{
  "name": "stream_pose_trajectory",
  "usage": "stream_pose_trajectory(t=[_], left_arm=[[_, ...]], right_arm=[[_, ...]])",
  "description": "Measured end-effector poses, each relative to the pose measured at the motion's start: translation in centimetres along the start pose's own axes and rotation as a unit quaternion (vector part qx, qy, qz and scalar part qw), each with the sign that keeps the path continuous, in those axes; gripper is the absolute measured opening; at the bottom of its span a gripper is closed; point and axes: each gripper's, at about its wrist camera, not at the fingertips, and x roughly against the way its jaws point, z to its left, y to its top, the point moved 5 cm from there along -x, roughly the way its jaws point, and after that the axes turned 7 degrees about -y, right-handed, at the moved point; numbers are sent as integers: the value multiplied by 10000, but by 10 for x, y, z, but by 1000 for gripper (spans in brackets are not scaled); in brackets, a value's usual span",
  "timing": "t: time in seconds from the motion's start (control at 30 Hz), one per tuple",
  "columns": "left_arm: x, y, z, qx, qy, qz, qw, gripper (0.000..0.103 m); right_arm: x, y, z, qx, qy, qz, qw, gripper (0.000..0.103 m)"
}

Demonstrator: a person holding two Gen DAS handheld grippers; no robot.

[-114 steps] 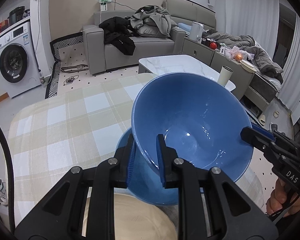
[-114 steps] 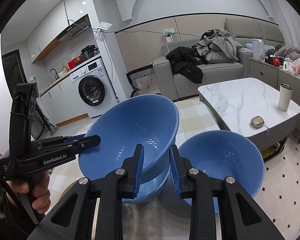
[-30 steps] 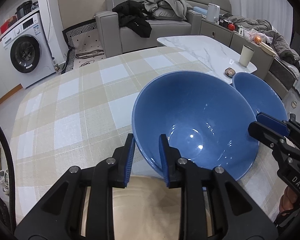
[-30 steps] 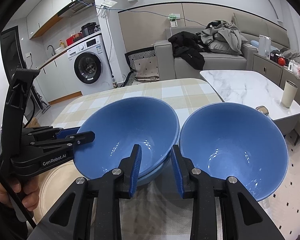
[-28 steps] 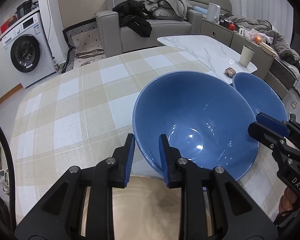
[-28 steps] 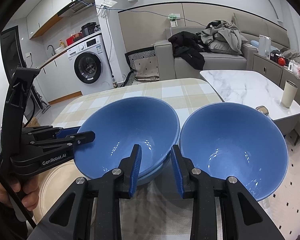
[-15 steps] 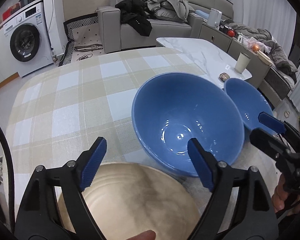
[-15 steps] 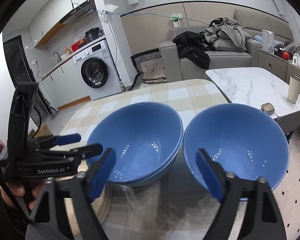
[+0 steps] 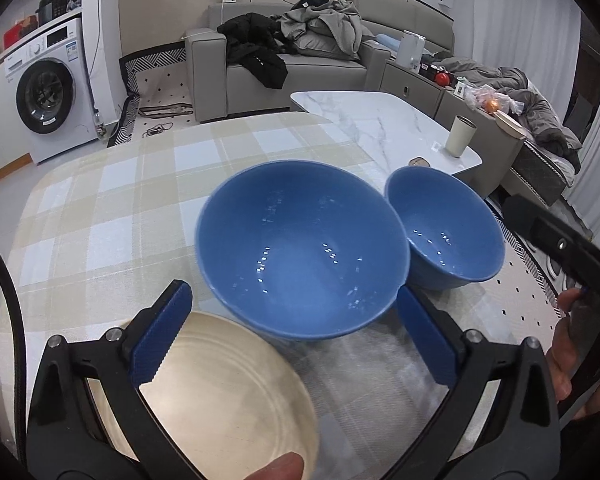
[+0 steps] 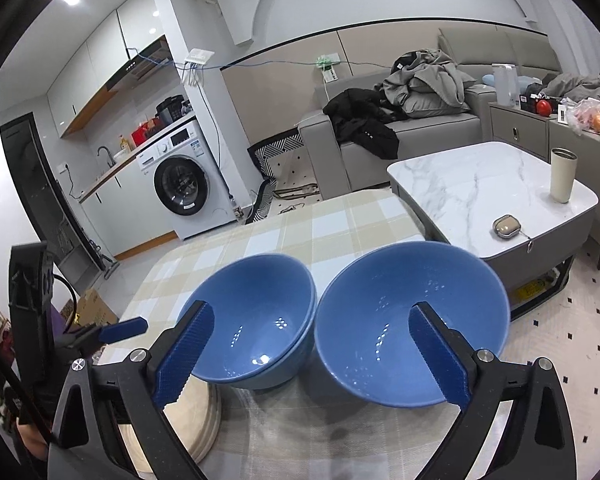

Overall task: Organize plates and bowls
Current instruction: 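Move both tools to the rim of the nested blue bowls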

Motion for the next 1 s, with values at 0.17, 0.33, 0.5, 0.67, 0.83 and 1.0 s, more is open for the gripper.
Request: stream_pose_trajectory(t=[0.17, 0.33, 0.5, 0.67, 0.83, 1.0], left_arm=[[1, -5, -25, 169, -193, 31, 9997, 102], [2, -7, -49, 181, -363, 50, 9992, 102], [2, -6, -81, -68, -405, 84, 9991, 102], [-3, -3, -110, -242, -488, 142, 9984, 102], [-10, -1, -136, -288, -605, 179, 9976, 102], [-19, 3, -144, -7, -889, 245, 9957, 93]], right_arm=[[18, 9, -18, -186, -28, -211, 9996, 100], [27, 13, -37, -391, -100, -305, 9987, 100], [31, 15, -57, -608, -177, -288, 9976, 100], [32, 16, -76, -821, -358, -283, 9956, 100], [39, 16, -103, -1091, -458, -353, 9924, 100], [39, 14, -124, -1183, -527, -325, 9910, 100]])
